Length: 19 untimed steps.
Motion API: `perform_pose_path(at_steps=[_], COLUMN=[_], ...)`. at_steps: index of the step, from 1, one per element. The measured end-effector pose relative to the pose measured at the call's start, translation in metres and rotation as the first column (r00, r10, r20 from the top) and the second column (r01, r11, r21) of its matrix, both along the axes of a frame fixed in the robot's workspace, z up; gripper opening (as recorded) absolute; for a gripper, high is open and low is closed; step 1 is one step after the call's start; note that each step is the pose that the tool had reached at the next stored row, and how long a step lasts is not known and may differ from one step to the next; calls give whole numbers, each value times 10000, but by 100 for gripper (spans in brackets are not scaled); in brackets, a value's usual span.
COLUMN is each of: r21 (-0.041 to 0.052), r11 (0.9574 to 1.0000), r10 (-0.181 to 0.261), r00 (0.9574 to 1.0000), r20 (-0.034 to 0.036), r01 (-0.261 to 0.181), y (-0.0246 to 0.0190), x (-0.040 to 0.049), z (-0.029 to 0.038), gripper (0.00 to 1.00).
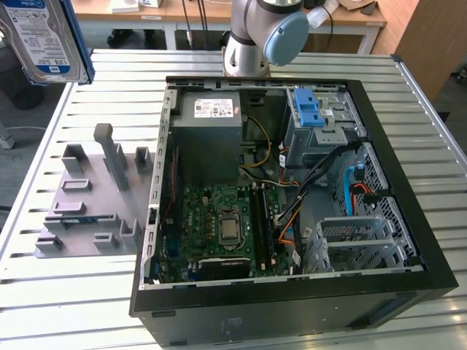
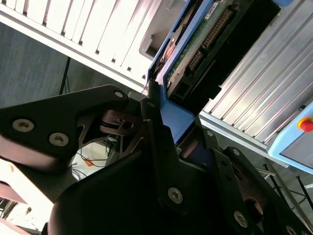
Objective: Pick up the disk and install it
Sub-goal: 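Pick up the disk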
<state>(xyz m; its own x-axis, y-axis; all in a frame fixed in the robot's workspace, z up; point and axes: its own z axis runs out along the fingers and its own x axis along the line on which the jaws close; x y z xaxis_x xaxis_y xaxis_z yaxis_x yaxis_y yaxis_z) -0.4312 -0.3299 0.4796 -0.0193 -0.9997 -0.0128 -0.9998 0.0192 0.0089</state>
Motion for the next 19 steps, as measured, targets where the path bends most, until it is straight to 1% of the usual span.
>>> perform_pose_path(at_steps=[7,19], r21=[0,0], r11=[10000,10000], r10=[1,0], r00=[10000,10000], r20=[-1,-1], r01=[-1,0], y=[0,0], x=[41,138], z=[1,0], gripper=[36,36])
